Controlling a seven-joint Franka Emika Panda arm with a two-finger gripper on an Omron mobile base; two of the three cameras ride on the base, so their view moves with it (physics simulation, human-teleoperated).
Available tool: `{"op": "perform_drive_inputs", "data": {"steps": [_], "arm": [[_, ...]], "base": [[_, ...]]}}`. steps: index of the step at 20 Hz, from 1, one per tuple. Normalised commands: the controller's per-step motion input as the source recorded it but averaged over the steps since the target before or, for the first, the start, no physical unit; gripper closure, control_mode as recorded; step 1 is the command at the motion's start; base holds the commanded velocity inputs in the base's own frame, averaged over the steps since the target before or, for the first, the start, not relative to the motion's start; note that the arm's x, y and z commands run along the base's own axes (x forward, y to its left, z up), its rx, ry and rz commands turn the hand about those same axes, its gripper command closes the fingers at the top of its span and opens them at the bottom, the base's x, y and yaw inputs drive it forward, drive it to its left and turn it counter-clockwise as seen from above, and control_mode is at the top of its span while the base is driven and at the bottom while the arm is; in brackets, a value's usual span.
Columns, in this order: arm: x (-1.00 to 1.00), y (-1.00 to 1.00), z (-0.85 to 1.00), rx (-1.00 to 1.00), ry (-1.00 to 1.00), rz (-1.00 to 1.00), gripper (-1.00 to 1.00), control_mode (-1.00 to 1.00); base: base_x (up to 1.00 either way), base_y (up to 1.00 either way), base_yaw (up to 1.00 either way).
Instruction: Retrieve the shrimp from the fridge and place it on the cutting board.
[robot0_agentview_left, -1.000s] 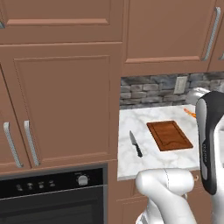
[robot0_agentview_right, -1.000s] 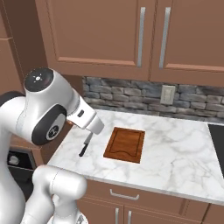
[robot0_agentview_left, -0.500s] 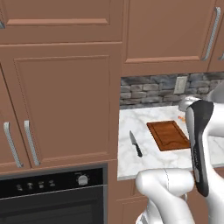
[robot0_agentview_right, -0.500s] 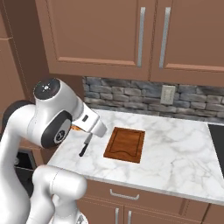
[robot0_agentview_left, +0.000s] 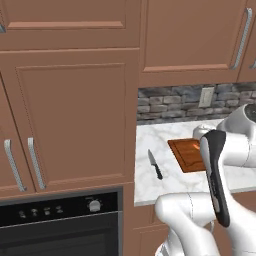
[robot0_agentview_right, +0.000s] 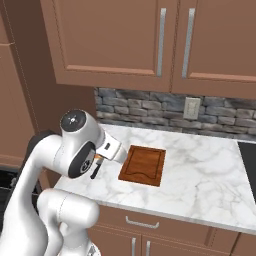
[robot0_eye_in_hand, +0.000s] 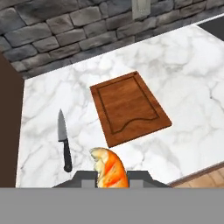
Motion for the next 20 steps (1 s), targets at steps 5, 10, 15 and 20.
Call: {"op": "perform_drive_inputs", "data": {"steps": [5, 10, 15, 20], "arm": [[0.71, -0.06, -0.25, 0.0, 0.12, 0.0, 1.0, -1.0], [0.62, -0.28, -0.19, 0.0, 0.15, 0.03, 1.0, -1.0], [0.34, -0.55, -0.31, 0.0, 0.07, 0.13, 1.0, -1.0], [0.21, -0.47, -0.54, 0.0, 0.0, 0.18, 1.0, -1.0]], "base": [[0.0, 0.0, 0.0], [0.0, 0.0, 0.0], [0.0, 0.0, 0.0], [0.0, 0.0, 0.0]]}}
